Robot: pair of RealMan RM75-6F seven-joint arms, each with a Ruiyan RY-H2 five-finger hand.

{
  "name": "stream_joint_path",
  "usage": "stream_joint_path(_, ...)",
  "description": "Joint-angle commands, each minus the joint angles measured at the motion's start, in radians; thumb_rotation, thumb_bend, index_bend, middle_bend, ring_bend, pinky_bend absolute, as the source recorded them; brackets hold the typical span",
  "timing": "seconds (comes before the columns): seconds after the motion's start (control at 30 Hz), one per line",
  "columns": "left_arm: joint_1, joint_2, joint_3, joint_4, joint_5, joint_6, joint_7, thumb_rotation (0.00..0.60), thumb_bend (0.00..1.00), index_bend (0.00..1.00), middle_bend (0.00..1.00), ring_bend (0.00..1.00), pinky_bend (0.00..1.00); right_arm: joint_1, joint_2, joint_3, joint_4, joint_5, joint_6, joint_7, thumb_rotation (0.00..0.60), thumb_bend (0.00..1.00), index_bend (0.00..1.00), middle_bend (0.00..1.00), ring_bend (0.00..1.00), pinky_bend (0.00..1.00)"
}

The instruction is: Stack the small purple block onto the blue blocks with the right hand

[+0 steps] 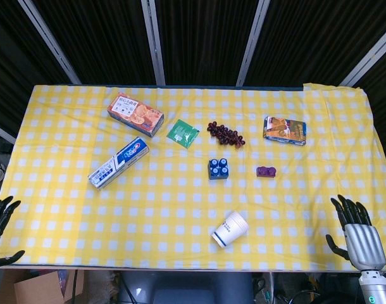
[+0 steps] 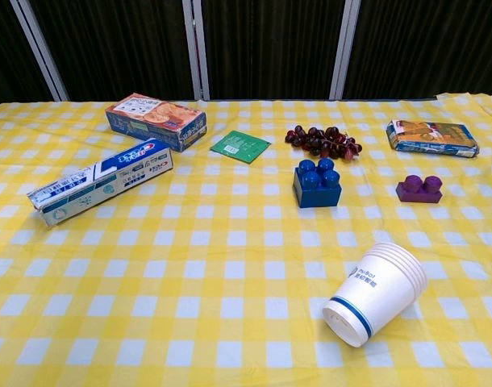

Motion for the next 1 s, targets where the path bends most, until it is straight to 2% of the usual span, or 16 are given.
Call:
stream_joint_path(0.03,-0.002,-0.002,0.001,-0.003,0.005,-0.003,0.006,0.6,0.0,0.05,0.0,0.0,0.04,-0.004,0.002,-0.001,0.0,-0.003,0.008,0.001,0.6,0.41,0.0,0.0,0.0,0.0)
stream_joint_path(0.37,-0.002,-0.005,0.003,-0.016,0.02,0.002,0.017,0.6,0.0,0.05,0.0,0.0,0.04,-0.016,0.008,-0.007,0.002,-0.012,0.024,0.008,0.6,0.41,0.0,0.0,0.0,0.0)
stream_joint_path(0.6,-0.004,-0.002,-0.005,-0.011,-0.008,-0.004,0.002,0.6,0.0,0.05,0.0,0.0,0.04,0.008,0.0,0.008,-0.01,-0.016,0.004,-0.008,0.6,0.41,0.08,0.0,0.0,0.0)
stream_joint_path(0.8,0.003,0.008,-0.009,-0.012,-0.025,0.007,-0.013,0.6,0.0,0.05,0.0,0.0,0.04,0.104,0.02,0.071,-0.047,-0.003,-0.086,-0.006,0.6,0.41,0.15,0.0,0.0,0.0)
stream_joint_path(1.0,0.005,0.001,-0.006,-0.017,-0.023,0.005,0.024,0.6,0.0,0.05,0.0,0.0,0.04,0.284,0.031,0.179,-0.097,0.156,-0.33,-0.108,0.6,0.41,0.18,0.0,0.0,0.0)
